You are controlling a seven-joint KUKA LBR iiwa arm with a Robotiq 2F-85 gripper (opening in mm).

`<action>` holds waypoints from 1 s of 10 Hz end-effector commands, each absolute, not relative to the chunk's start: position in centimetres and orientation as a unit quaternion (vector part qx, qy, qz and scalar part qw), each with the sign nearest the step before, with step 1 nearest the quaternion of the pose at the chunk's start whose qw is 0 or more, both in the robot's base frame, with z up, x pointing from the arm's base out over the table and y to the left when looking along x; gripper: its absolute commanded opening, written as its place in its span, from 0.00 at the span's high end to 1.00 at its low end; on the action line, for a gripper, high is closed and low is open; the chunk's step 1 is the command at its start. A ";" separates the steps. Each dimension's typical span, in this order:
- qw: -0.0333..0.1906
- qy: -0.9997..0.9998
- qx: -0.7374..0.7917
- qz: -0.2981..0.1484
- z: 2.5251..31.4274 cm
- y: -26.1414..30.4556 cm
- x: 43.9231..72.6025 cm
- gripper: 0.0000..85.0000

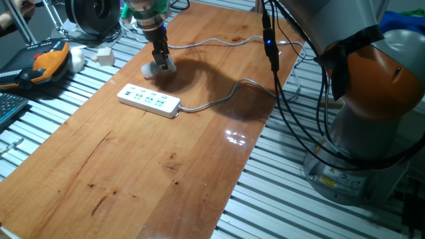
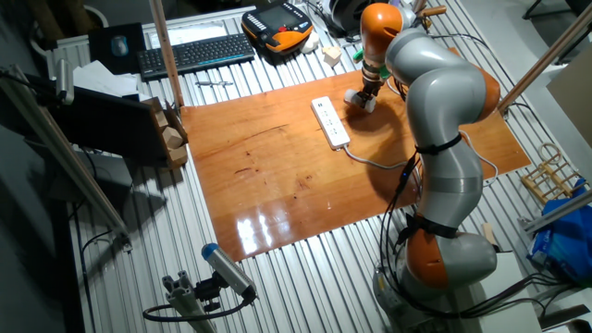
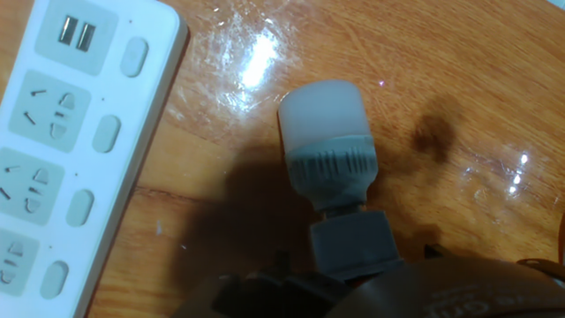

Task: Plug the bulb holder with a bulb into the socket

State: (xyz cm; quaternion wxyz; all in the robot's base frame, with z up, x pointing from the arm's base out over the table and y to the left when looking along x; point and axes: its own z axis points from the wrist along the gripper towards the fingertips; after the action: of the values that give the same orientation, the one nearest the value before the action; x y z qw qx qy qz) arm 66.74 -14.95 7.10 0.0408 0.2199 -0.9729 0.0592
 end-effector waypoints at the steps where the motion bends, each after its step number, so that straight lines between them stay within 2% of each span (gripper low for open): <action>1: 0.040 -0.973 0.220 0.059 7.1 -15.0 66.7 0.20; 6: 0.041 -0.973 0.220 0.058 7.1 -14.9 66.8 0.20; 7: 0.042 -0.973 0.220 0.056 7.1 -15.0 66.8 0.40; 10: 0.043 -0.973 0.220 0.058 7.1 -15.1 66.8 0.40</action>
State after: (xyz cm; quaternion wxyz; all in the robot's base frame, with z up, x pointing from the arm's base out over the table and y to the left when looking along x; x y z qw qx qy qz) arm 66.77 -15.11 7.10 0.0426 0.2197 -0.9729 0.0581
